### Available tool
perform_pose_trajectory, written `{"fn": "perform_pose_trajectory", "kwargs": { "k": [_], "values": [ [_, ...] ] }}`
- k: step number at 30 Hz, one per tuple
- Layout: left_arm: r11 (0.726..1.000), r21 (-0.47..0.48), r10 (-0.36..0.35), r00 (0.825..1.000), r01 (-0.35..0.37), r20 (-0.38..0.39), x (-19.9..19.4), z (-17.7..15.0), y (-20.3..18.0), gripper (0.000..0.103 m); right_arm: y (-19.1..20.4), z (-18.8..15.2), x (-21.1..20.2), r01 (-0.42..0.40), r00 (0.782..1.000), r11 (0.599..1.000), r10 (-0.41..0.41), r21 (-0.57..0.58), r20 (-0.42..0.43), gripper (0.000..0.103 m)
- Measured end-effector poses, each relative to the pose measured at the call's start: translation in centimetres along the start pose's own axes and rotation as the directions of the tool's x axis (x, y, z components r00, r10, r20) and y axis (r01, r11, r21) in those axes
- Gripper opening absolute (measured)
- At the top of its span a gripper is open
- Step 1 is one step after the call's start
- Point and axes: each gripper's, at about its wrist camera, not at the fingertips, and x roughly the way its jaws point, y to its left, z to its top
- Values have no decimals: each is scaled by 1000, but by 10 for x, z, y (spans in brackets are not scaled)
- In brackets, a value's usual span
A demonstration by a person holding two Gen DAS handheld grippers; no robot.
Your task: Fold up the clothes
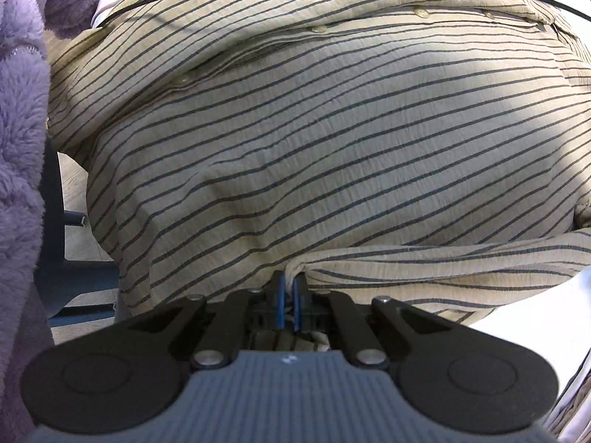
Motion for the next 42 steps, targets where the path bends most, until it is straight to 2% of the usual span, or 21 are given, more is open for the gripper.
{"fn": "perform_pose_trajectory", "kwargs": {
  "k": [3,9,14,20,22,28,34,42],
  "values": [
    [999,-31,20,1000,-20,7,1,-1,7,0,0,-1,-3,7,1000,1000,-7,5,-2,5],
    [998,-65,4,998,0,66,-30,-8,31,0,-7,-2,-19,32,999,998,-32,55,6,5],
    [991,-130,-24,991,41,129,-67,-25,74,0,4,-2,-42,67,997,995,-70,69,37,5],
    [964,-234,-81,978,127,195,-92,-66,136,0,31,6,-54,35,996,999,-37,27,83,5],
    [955,-257,-94,973,148,212,-94,-83,153,0,34,23,-50,22,996,1000,-23,6,82,5],
    [908,-371,-106,964,193,243,-86,-130,206,0,46,36,-47,-52,995,999,53,-6,88,5],
    [870,-454,-96,968,194,231,-62,-166,250,0,44,51,-44,-128,986,992,128,-4,109,5],
    [847,-510,-58,980,150,191,-23,-191,275,1,35,73,-29,-176,982,984,173,42,71,5]
  ]
}}
